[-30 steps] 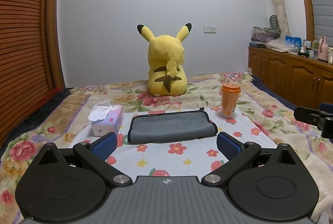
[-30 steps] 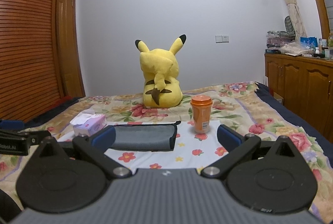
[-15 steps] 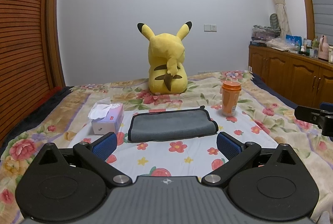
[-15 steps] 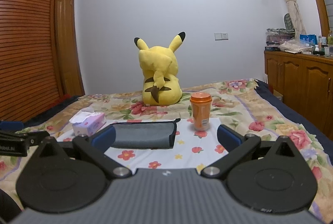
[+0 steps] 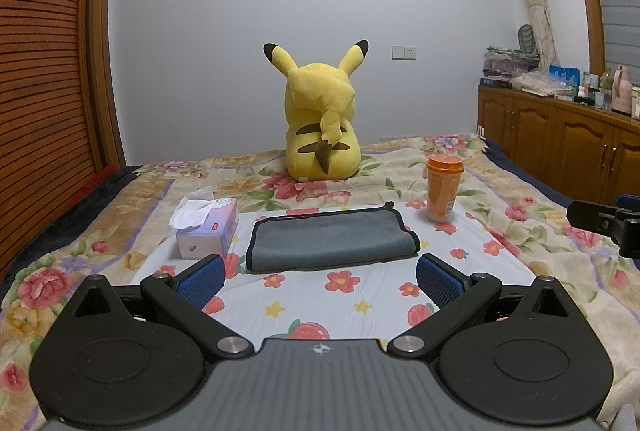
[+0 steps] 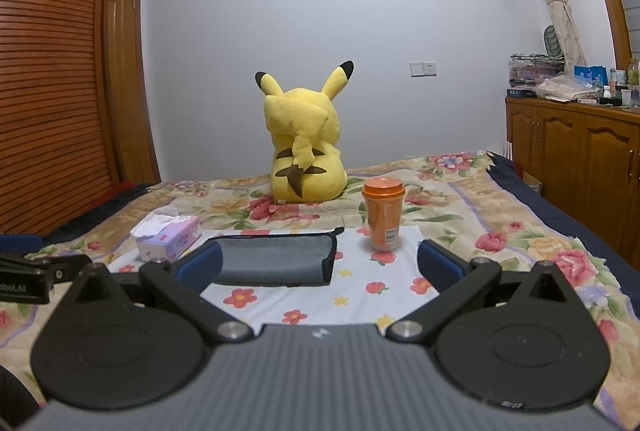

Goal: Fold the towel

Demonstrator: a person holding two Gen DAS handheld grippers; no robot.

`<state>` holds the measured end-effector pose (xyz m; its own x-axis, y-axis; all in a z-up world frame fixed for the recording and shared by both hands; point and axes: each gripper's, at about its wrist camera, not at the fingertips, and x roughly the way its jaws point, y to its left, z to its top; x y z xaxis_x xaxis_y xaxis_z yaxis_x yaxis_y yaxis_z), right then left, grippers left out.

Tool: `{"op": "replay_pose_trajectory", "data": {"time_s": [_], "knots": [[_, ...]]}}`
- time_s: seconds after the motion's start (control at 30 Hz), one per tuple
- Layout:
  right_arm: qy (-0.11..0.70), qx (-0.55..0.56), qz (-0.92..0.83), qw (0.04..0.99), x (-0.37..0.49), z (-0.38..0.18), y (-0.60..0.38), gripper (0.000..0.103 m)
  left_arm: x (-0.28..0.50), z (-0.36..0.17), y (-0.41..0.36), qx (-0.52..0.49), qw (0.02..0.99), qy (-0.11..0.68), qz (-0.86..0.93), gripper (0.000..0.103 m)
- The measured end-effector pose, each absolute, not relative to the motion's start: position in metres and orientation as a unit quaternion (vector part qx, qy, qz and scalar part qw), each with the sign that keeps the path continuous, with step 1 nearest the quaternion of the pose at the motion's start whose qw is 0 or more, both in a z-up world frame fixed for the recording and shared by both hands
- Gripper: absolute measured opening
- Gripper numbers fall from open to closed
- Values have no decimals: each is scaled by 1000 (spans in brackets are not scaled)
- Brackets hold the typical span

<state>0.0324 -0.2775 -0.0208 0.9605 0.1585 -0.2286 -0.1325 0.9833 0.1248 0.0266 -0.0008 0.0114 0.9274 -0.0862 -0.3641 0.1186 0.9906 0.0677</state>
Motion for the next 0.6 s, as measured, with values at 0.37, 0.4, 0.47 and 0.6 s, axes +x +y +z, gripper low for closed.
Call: {"op": "replay_pose_trajectory", "data": {"time_s": [0.37, 0.4, 0.47, 0.6], "knots": [[120, 54, 73, 989, 33, -21, -278, 103, 27, 9, 0, 46, 980, 184, -52, 103], [120, 54, 74, 989, 33, -21, -278, 103, 27, 9, 0, 46, 980, 184, -52, 103], [120, 54, 73, 989, 32, -21, -278, 103, 27, 9, 0, 46, 981, 183, -52, 103], [120, 54, 74, 989, 33, -21, -278, 103, 26, 7, 1, 45, 981, 184, -51, 103]]}}
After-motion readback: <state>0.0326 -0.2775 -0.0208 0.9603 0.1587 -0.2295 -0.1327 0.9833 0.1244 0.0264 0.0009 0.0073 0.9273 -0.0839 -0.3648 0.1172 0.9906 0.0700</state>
